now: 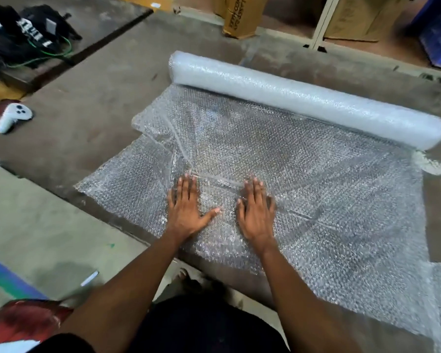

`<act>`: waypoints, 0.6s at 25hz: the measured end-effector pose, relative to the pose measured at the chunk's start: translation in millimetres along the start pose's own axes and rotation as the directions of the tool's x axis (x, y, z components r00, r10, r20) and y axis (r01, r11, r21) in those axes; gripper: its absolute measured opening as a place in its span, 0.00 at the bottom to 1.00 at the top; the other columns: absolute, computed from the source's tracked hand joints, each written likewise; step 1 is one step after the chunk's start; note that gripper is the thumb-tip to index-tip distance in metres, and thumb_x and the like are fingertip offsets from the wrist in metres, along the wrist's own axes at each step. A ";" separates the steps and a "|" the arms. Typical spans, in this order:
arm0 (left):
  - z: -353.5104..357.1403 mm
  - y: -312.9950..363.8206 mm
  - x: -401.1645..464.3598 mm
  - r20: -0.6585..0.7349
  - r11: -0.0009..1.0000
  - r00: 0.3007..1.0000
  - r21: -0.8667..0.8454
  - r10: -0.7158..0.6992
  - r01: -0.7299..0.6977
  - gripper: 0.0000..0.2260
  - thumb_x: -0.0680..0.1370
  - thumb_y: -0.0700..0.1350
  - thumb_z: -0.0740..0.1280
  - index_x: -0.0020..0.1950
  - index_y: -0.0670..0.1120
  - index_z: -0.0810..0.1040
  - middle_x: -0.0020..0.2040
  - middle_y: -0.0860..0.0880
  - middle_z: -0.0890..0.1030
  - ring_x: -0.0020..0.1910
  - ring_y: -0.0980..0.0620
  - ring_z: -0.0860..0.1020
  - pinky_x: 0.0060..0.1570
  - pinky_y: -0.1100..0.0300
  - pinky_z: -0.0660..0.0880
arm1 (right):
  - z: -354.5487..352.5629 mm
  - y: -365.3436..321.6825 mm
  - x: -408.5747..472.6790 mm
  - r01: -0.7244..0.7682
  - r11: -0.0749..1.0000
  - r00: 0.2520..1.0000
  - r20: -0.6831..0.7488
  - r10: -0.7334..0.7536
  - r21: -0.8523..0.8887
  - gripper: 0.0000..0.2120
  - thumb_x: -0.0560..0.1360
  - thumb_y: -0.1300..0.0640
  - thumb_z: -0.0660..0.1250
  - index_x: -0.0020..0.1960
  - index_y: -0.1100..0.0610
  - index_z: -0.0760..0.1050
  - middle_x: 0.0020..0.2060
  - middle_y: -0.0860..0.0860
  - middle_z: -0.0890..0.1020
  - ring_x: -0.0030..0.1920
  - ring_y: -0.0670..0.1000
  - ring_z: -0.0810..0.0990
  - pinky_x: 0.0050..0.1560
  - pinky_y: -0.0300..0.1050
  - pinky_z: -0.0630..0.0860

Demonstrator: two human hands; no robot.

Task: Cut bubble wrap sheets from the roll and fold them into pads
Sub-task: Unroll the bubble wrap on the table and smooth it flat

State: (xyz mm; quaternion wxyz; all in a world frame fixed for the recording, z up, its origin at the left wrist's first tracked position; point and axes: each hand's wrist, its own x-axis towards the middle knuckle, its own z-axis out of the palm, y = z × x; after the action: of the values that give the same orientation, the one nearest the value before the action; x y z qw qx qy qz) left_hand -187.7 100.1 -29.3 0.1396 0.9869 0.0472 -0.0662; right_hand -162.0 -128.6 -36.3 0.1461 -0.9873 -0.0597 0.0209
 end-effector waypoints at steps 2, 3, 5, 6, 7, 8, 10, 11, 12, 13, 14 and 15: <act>3.0 -6.5 -11.8 -0.066 1.000 0.998 -0.027 -0.014 0.012 0.49 0.78 0.79 0.49 0.84 0.49 0.31 0.83 0.45 0.29 0.83 0.43 0.32 0.79 0.30 0.39 | 2.0 1.0 -13.4 -0.049 0.999 0.999 0.009 0.050 -0.008 0.32 0.87 0.36 0.42 0.87 0.47 0.41 0.86 0.51 0.44 0.86 0.53 0.43 0.83 0.66 0.45; 3.5 -9.2 -16.2 -0.081 0.999 0.996 -0.033 -0.045 0.042 0.47 0.79 0.78 0.48 0.84 0.50 0.31 0.83 0.45 0.29 0.83 0.44 0.32 0.79 0.30 0.40 | 3.5 1.0 -21.1 -0.058 0.998 0.998 0.013 0.058 -0.017 0.32 0.87 0.35 0.42 0.86 0.47 0.41 0.86 0.51 0.44 0.86 0.53 0.43 0.83 0.67 0.46; 3.5 -13.7 -24.1 -0.080 0.993 0.990 -0.048 -0.112 0.109 0.45 0.79 0.78 0.44 0.84 0.51 0.31 0.84 0.44 0.31 0.83 0.43 0.33 0.79 0.29 0.40 | 0.8 -3.9 -36.9 -0.086 0.996 0.996 0.023 0.086 -0.018 0.33 0.87 0.34 0.42 0.87 0.48 0.43 0.86 0.52 0.43 0.86 0.54 0.41 0.83 0.69 0.45; 3.9 -15.2 -27.4 -0.069 0.989 0.988 -0.056 -0.141 0.137 0.45 0.79 0.78 0.43 0.84 0.51 0.31 0.84 0.43 0.32 0.84 0.42 0.34 0.78 0.28 0.40 | -1.4 -6.3 -43.5 -0.111 0.994 0.993 0.032 0.112 -0.017 0.34 0.87 0.33 0.42 0.87 0.48 0.43 0.86 0.52 0.42 0.85 0.55 0.40 0.83 0.70 0.42; 4.1 -17.2 -30.7 -0.052 0.984 0.985 -0.067 -0.166 0.162 0.46 0.78 0.79 0.42 0.84 0.51 0.32 0.84 0.41 0.34 0.84 0.40 0.35 0.78 0.27 0.40 | -2.5 -7.4 -50.1 -0.151 0.988 0.988 0.034 0.152 -0.023 0.35 0.86 0.32 0.41 0.87 0.48 0.42 0.86 0.52 0.41 0.86 0.56 0.40 0.82 0.69 0.39; 4.3 -20.5 -34.0 -0.034 0.981 0.983 -0.077 -0.182 0.179 0.47 0.77 0.79 0.41 0.85 0.50 0.33 0.84 0.40 0.35 0.84 0.40 0.37 0.77 0.26 0.41 | -3.6 -8.1 -58.5 -0.206 0.978 0.978 0.021 0.207 -0.033 0.36 0.86 0.32 0.41 0.87 0.49 0.42 0.86 0.52 0.42 0.86 0.56 0.41 0.81 0.69 0.37; 1.9 -29.3 -37.6 0.011 0.981 0.984 -0.077 -0.178 0.178 0.50 0.76 0.81 0.40 0.86 0.48 0.37 0.85 0.39 0.38 0.85 0.40 0.39 0.77 0.26 0.43 | -4.6 -4.3 -77.7 -0.330 0.944 0.944 -0.022 0.330 -0.020 0.38 0.85 0.30 0.40 0.87 0.50 0.43 0.86 0.53 0.45 0.86 0.57 0.43 0.81 0.71 0.38; -1.1 -34.0 -38.1 0.032 0.984 0.985 -0.062 -0.167 0.169 0.51 0.75 0.82 0.40 0.86 0.48 0.39 0.85 0.39 0.39 0.85 0.40 0.39 0.77 0.26 0.43 | -4.1 -0.6 -88.3 -0.378 0.926 0.925 -0.034 0.378 0.000 0.38 0.84 0.29 0.39 0.87 0.50 0.42 0.86 0.54 0.46 0.86 0.58 0.44 0.81 0.72 0.39; -3.1 -39.4 -38.0 0.048 0.986 0.986 -0.043 -0.161 0.163 0.52 0.73 0.83 0.39 0.86 0.48 0.40 0.85 0.39 0.39 0.85 0.40 0.39 0.77 0.25 0.43 | -2.0 3.4 -99.1 -0.410 0.912 0.911 -0.033 0.410 0.019 0.38 0.84 0.29 0.39 0.87 0.49 0.42 0.87 0.53 0.45 0.86 0.57 0.44 0.81 0.72 0.41; -5.5 -44.0 -38.3 0.059 0.987 0.985 -0.026 -0.159 0.161 0.53 0.72 0.84 0.39 0.86 0.50 0.40 0.85 0.39 0.40 0.85 0.39 0.39 0.76 0.25 0.42 | 1.5 6.7 -109.1 -0.426 0.904 0.904 -0.035 0.427 0.029 0.37 0.84 0.29 0.39 0.87 0.47 0.41 0.87 0.52 0.45 0.86 0.56 0.42 0.81 0.72 0.42; -6.7 -48.4 -38.5 0.064 0.987 0.985 -0.015 -0.161 0.162 0.54 0.71 0.84 0.39 0.86 0.50 0.39 0.85 0.39 0.39 0.84 0.38 0.38 0.75 0.24 0.41 | 3.4 7.9 -117.3 -0.436 0.899 0.899 -0.037 0.437 0.030 0.36 0.84 0.30 0.39 0.87 0.46 0.41 0.87 0.52 0.45 0.86 0.55 0.42 0.81 0.72 0.43; -7.6 -52.2 -38.7 0.075 0.987 0.984 -0.010 -0.159 0.160 0.55 0.70 0.85 0.39 0.86 0.50 0.39 0.85 0.39 0.38 0.84 0.38 0.37 0.75 0.24 0.40 | 6.3 7.7 -122.9 -0.448 0.894 0.893 -0.041 0.448 0.025 0.36 0.84 0.30 0.40 0.87 0.45 0.42 0.87 0.51 0.45 0.86 0.55 0.43 0.81 0.72 0.43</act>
State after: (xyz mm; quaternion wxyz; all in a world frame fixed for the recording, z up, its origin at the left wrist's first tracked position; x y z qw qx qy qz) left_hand -230.9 149.3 -30.5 0.1432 0.9757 0.1215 -0.1132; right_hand -283.4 -149.3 -41.7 0.1460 -0.9735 0.1728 0.0320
